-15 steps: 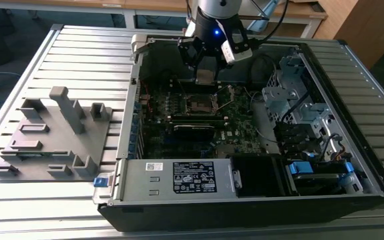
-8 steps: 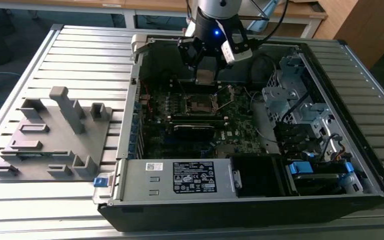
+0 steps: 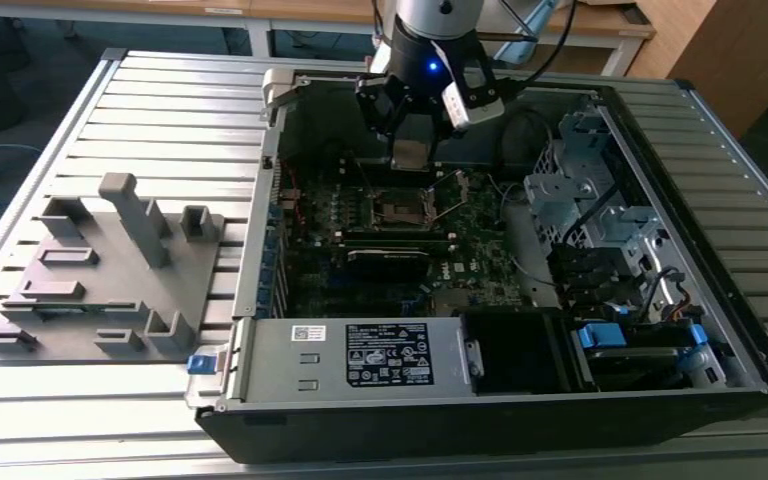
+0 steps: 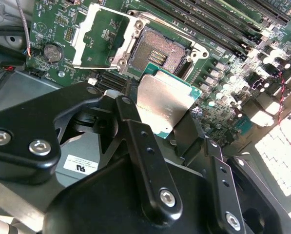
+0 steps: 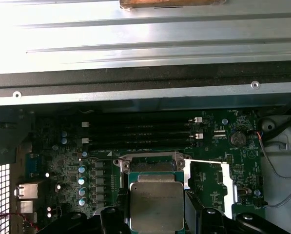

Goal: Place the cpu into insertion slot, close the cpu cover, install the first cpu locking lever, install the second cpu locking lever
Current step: 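Place the cpu into insertion slot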

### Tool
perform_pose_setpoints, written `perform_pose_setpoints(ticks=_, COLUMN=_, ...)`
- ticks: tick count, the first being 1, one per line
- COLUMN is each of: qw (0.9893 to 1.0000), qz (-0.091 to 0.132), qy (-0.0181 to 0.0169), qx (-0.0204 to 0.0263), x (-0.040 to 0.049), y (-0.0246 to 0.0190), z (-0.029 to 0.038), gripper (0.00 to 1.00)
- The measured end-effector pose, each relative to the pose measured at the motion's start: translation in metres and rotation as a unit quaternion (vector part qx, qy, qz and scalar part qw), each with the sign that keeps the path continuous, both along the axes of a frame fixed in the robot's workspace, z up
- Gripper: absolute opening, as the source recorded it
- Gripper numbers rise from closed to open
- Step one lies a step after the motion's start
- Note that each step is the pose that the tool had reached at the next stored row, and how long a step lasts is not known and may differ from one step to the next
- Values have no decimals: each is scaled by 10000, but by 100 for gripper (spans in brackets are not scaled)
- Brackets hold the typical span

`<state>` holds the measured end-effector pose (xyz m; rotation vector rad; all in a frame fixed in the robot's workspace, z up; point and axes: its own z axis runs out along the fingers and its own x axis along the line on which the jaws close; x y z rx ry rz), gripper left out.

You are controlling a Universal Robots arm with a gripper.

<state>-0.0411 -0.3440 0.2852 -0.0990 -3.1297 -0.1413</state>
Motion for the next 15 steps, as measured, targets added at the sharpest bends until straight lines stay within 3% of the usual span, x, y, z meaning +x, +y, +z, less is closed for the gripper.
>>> perform_pose_setpoints(ticks=15, qw=10000, qz=-93, qy=1, qx=-2, x=0, y=0, z=-24, gripper=54)
